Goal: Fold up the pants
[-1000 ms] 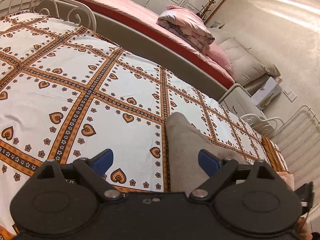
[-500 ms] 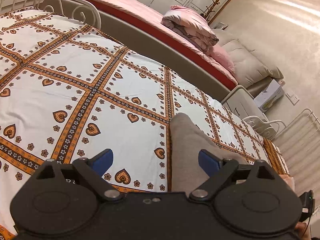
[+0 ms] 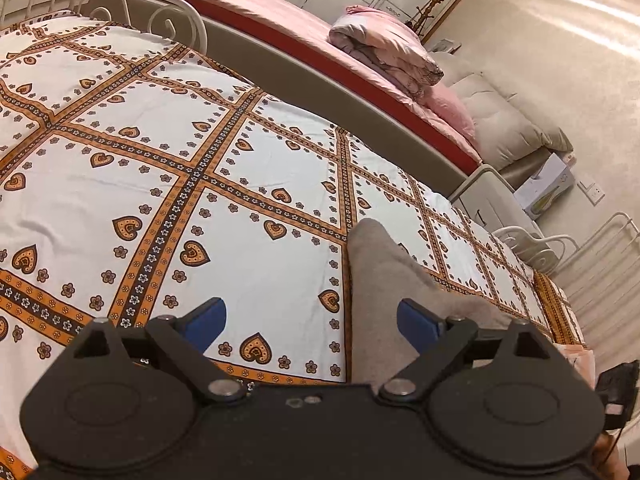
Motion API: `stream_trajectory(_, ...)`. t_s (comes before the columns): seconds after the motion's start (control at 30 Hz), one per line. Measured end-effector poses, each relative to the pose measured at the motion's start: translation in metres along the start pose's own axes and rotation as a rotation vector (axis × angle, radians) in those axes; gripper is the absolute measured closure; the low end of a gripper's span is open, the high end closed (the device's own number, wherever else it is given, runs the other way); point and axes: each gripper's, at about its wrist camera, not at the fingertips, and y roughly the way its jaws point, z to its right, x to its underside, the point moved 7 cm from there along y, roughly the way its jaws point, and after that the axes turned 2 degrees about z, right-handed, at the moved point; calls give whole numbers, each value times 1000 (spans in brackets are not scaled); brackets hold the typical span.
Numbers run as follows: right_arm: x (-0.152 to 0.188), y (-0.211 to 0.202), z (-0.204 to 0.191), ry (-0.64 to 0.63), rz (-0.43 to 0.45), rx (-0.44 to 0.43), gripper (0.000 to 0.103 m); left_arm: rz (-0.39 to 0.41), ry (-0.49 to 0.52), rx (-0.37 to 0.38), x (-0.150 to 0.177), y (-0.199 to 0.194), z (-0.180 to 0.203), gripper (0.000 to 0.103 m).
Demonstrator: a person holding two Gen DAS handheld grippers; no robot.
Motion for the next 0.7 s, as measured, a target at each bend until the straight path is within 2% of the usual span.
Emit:
stream_trajectory(0.13,-25,-29,-10,0,185,-55,77,-6,11,2,2,3,3,17)
stream_trajectory(0.2,-36,-36,2,28,249,-1,77,-10,15,0,2,4,3,17)
stream_trajectory(0.23,-37,-37,11,37,254,45,77,-12,15,-1,2,5,3,17)
stream_trajectory(0.27,-36,-31,23,52,219,96,77,-13,16,1,2,5,3,17)
stream_trajectory(0.3,-30,-18,38,99,124,122,73,-13,15,2,2,6,4,17)
stream_trajectory(0.33,-21,-9,51,145,33,130,67,-13,14,2,2,6,4,17)
stream_trajectory(0.37,-16,-6,60,188,3,140,60,-13,12,4,1,6,4,17)
stream_trajectory(0.43,-24,-20,61,238,88,87,49,-12,7,11,1,7,5,17)
stream_trajectory(0.47,-27,-29,58,225,134,78,36,-12,8,13,1,7,6,17)
stream_trajectory(0.5,-28,-39,56,214,167,77,34,-13,11,13,1,7,6,17)
stream_trajectory(0.57,-25,-49,58,238,162,66,34,-16,17,14,2,8,7,17)
stream_trajectory(0.63,-16,-48,63,298,116,53,34,-18,18,11,2,9,7,17)
stream_trajectory(0.7,-8,-41,62,353,71,-19,34,-17,12,8,2,9,6,17)
